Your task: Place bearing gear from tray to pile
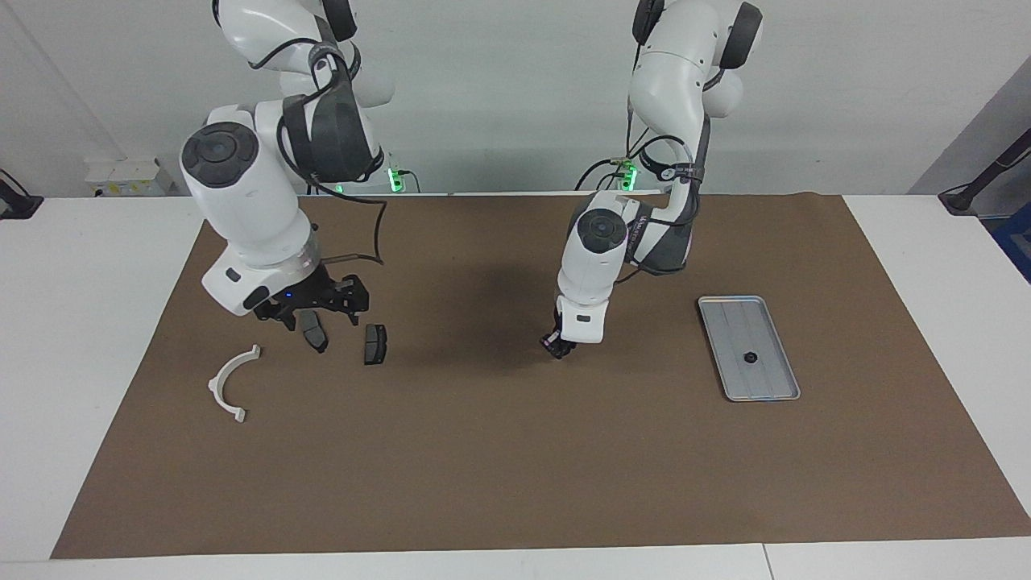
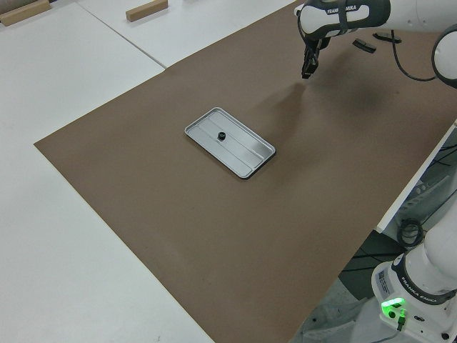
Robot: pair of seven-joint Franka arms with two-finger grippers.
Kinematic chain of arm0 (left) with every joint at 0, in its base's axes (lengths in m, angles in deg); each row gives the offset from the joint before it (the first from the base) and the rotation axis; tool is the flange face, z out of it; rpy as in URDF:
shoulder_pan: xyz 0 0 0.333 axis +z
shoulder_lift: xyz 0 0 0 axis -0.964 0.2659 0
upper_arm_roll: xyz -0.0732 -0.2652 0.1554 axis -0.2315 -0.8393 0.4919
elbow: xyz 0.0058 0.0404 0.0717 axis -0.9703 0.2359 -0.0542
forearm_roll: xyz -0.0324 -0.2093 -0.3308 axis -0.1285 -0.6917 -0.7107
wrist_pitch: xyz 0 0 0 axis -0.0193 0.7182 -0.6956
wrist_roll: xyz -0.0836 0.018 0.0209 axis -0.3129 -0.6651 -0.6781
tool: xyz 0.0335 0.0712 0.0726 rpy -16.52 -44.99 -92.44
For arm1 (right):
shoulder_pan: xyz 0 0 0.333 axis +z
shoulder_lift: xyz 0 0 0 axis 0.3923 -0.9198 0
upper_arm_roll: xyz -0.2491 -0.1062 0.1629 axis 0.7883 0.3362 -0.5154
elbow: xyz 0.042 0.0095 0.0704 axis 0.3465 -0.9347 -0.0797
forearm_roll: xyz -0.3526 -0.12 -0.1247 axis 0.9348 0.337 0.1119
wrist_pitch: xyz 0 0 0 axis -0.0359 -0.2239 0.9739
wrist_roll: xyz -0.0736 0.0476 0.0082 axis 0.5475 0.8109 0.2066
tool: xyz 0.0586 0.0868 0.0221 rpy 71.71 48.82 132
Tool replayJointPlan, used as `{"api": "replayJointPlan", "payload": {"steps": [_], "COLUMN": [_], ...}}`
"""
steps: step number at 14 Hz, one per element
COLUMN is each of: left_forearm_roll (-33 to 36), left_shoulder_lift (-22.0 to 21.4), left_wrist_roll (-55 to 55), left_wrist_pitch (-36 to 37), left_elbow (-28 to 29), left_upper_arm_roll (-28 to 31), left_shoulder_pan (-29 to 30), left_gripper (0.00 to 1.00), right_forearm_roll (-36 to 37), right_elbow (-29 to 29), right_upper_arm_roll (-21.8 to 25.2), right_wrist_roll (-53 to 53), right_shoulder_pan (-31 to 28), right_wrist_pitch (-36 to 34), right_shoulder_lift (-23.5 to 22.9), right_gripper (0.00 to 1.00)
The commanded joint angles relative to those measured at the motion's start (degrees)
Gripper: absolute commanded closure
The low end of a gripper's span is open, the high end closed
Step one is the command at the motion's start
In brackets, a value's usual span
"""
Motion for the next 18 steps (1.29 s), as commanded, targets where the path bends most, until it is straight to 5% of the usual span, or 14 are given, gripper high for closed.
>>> {"api": "replayJointPlan", "payload": {"steps": [1,7,8,9,10,14,18], "left_forearm_roll": [0.54,0.54,0.54,0.97,2.89,5.28,5.28], "left_shoulder_lift": [-0.22,1.28,1.28,1.28,1.19,-2.49,-8.20], "left_wrist_roll": [0.98,2.11,2.12,2.03,2.03,0.20,-14.98], "left_wrist_pitch": [-1.59,-2.21,-2.12,-1.86,-0.81,4.89,9.55], "left_elbow": [2.09,2.09,2.01,1.92,1.57,1.22,3.76], "left_upper_arm_roll": [0.62,0.70,0.70,0.70,0.70,0.70,0.62], "left_shoulder_pan": [-1.05,-2.02,-2.02,-2.02,-2.02,1.91,10.87], "left_gripper": [1.00,1.00,0.92,0.41,0.00,0.00,0.00], "right_forearm_roll": [0.96,0.96,0.96,0.96,0.96,0.96,1.05], "right_elbow": [1.52,1.60,1.52,1.52,1.52,1.52,1.52], "right_upper_arm_roll": [-0.01,-0.01,-0.01,-0.01,-0.01,-0.01,0.17], "right_wrist_roll": [6.53,13.49,13.58,13.58,13.58,16.29,24.89], "right_shoulder_pan": [2.41,3.56,3.56,3.56,3.56,4.86,9.00], "right_wrist_pitch": [1.93,4.49,4.75,4.75,4.84,6.15,8.17], "right_shoulder_lift": [-2.15,-4.53,-4.53,-4.53,-4.61,-5.14,-6.54], "right_gripper": [0.00,0.00,0.00,0.00,0.00,0.00,0.00]}}
